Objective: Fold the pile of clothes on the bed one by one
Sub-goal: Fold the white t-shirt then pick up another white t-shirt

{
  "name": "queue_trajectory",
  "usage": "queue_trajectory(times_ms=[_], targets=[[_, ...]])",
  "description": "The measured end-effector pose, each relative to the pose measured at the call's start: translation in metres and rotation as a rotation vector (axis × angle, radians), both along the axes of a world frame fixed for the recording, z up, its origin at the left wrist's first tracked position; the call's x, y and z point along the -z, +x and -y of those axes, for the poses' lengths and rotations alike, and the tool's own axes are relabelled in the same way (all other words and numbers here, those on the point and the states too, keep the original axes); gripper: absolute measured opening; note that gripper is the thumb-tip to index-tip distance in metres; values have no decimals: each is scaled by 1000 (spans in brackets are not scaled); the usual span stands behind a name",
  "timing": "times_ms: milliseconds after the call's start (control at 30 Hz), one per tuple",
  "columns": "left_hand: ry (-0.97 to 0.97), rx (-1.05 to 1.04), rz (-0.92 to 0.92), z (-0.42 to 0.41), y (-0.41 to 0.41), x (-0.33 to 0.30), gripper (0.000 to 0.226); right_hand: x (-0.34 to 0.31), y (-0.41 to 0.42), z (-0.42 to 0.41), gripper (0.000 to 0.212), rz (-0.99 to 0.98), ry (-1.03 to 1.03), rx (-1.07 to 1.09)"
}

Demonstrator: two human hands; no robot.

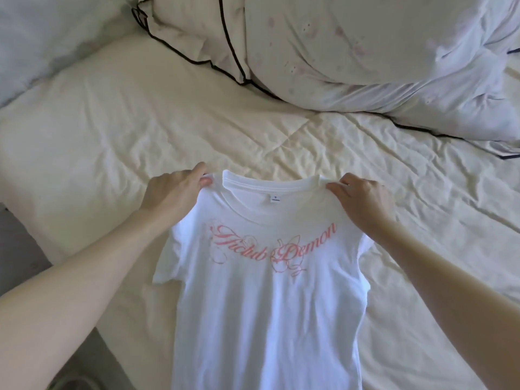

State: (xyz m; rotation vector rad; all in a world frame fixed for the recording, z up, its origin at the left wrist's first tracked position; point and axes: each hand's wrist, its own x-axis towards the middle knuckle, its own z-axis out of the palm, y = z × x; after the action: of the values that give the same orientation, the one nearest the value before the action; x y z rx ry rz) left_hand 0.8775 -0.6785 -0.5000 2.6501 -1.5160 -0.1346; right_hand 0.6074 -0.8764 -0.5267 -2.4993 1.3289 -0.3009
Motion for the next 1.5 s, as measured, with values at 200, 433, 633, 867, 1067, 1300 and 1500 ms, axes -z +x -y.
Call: queue_trajectory(times_ms=[200,433,633,867,1067,1300,1500], targets=[[-48,-62,-42,21,19,32,30,30,30,14,33,-6,91,92],[-159,-383,-693,-19,27,51,34,48,22,-50,47,-61,-48,-80],[-195,-567,-867,-58,24,57,42,58,36,-161,55,-65,-37,-341],[-181,-551,-1029,-49,18,69,26,52,52,-220,64,-166,28,-431],[-313,-554,-772,-78,42,55,12,42,79,-230,64,-169,39,-445],[-369,-722,-856,-114,70,58,7,50,136,-247,63,-275,75,-653],[-266,-677,-742,-105,50,55,24,56,134,-241,64,-239,209,-686]])
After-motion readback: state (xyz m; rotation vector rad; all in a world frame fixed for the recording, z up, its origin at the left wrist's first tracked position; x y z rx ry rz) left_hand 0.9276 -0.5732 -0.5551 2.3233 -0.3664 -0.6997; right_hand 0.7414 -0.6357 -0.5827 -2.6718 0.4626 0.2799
